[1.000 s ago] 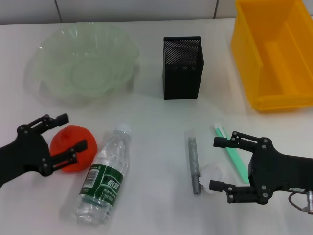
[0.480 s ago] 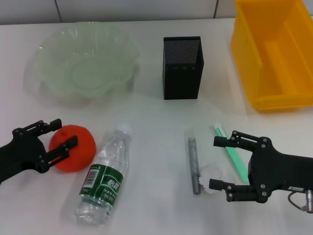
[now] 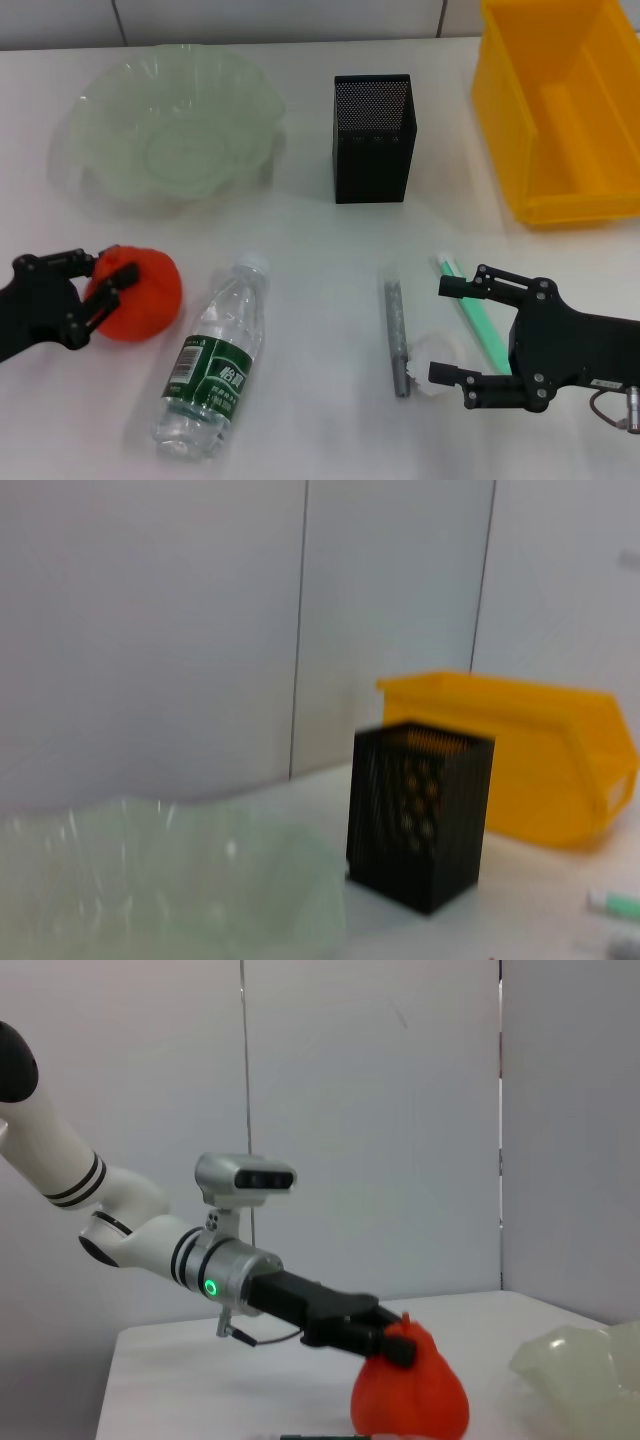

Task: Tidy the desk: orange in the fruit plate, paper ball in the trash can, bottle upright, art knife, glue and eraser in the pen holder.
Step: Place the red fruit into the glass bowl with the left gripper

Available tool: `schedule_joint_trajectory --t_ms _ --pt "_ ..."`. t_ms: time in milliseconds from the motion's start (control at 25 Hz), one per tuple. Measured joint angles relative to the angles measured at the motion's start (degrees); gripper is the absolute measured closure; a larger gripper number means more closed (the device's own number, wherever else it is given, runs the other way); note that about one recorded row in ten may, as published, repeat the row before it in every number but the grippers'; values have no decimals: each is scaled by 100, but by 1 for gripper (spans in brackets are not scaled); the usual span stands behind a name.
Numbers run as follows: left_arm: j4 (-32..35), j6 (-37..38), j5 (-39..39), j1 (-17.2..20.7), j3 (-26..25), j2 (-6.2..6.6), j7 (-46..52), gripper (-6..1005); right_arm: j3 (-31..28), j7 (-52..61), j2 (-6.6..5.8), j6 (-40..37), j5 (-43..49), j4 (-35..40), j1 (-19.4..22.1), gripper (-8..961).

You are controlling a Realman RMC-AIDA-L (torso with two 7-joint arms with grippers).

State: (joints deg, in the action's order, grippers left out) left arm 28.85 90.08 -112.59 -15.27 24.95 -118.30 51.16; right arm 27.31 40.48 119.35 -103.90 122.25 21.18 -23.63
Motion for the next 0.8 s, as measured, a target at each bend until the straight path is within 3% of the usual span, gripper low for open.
schedule_joint_trajectory --t_ms 120,400,520,560,640,800 --pt "177 573 127 12 -439 9 0 757 -17 1 -4 -19 -1 0 -1 113" --pt "272 1102 724 -335 -801 -6 73 825 -36 14 -16 -111 -4 0 20 114" --pt "139 567 835 -875 -815 -16 316 848 -116 56 -19 -144 -7 3 78 114" --pt "139 567 835 -875 -815 -16 316 855 -149 72 -18 -157 -7 3 100 114" --pt "-97 -102 837 -1332 -787 -24 377 868 -225 229 -18 -268 -9 32 165 114" --pt "-330 -749 840 -1725 -782 -30 347 893 -307 400 -17 -323 -9 51 177 114"
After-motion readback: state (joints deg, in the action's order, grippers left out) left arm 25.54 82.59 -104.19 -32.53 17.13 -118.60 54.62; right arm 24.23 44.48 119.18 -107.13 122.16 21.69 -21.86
